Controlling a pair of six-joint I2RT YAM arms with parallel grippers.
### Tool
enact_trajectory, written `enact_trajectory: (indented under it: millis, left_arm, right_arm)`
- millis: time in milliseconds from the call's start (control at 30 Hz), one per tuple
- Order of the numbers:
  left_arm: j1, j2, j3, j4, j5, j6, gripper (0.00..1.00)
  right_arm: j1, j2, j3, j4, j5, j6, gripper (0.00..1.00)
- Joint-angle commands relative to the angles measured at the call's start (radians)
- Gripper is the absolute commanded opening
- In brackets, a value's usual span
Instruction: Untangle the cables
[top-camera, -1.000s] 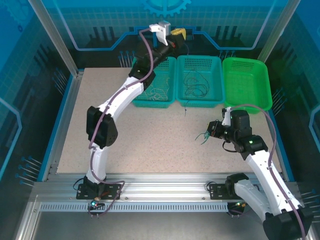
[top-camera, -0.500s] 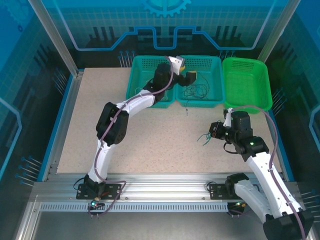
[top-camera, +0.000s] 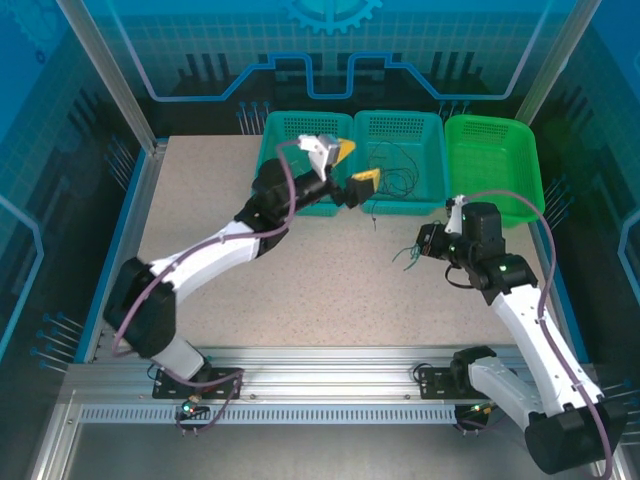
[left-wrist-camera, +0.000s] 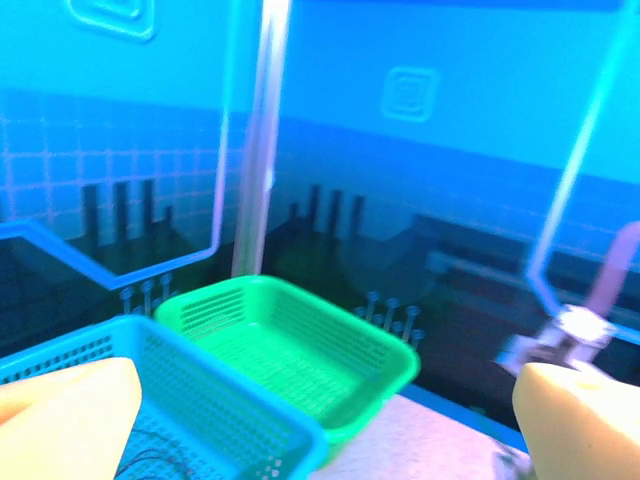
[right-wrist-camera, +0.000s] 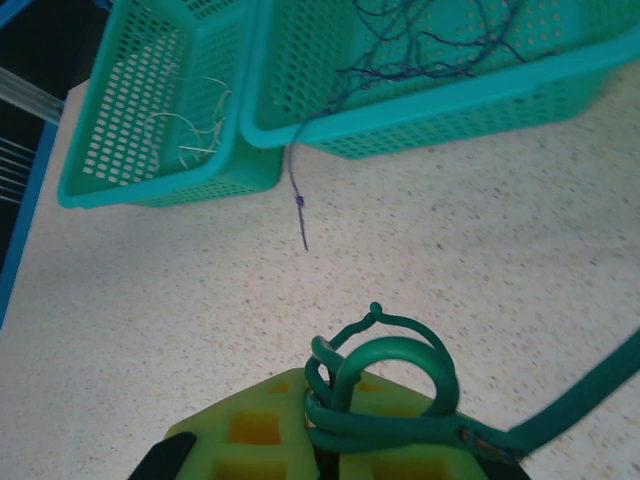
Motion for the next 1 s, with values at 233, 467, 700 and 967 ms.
enact_trajectory:
  millis: [233, 467, 700, 967]
  left_arm:
    - [0.002, -0.211, -0.309, -0.250, 0.112, 0.088, 0.98]
    - [-0.011, -0.152, -0.324, -0.195, 0.248, 0.010, 0.98]
    - [-0.023, -0.069, -0.332, -0.067, 0.158, -0.041, 0.73]
    - [-0.024, -0.112, -0.351, -0.080, 0.004, -0.023, 0.00]
  right_arm:
    - [0.028, 0.171, 0.136, 0.248, -0.394, -0.044, 0.01]
    - [0.118, 0.229, 0.173, 0.281, -0.396, -0.059, 0.01]
    - [0.154, 0.238, 0.188, 0.277, -0.389, -0.055, 0.01]
    - [0.163, 0.226, 0.181, 0.235, -0.349, -0.079, 0.14]
